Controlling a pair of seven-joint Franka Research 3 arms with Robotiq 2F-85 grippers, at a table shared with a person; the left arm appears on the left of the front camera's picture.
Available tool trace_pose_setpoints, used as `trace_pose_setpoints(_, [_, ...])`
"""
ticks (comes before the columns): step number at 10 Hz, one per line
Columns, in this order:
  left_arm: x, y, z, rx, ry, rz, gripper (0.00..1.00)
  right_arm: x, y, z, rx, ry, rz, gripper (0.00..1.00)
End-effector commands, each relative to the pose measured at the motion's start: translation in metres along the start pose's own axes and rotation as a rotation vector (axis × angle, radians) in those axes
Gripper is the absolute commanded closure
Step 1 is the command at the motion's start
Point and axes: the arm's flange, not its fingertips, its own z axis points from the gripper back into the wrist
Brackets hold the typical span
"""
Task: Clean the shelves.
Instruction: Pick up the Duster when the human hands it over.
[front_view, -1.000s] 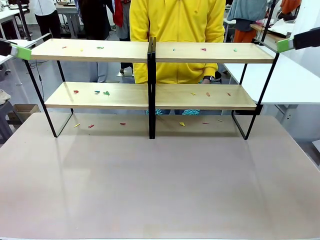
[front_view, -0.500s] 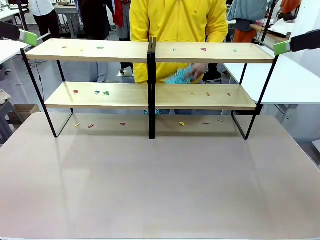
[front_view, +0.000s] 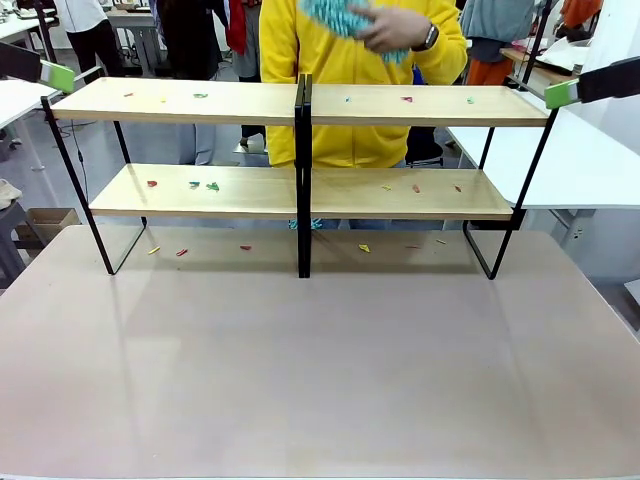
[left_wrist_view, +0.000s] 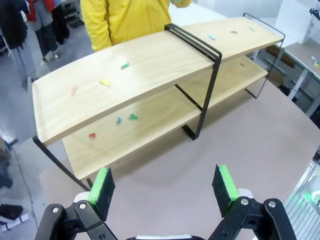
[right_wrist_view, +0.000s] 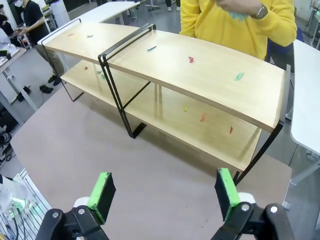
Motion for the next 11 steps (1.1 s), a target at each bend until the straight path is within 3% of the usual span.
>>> trace_pose_setpoints(1, [0.0,0.001,0.001,-0.009,-0.006,-0.005,0.0,-0.006,-0.004,-0.005,0.021,-0.032,-0.007,0.0])
trace_pose_setpoints(6, [0.0,0.001,0.001,-0.009,-0.006,-0.005,0.0,-0.005,-0.007,0.003,0.025,-0.08,-0.086,0.0])
trace_pose_setpoints(11, [0.0,0.001,0.001,-0.009,-0.006,-0.005,0.0,-0.005,-0.01,0.002,0.0,-0.066,-0.126,0.0])
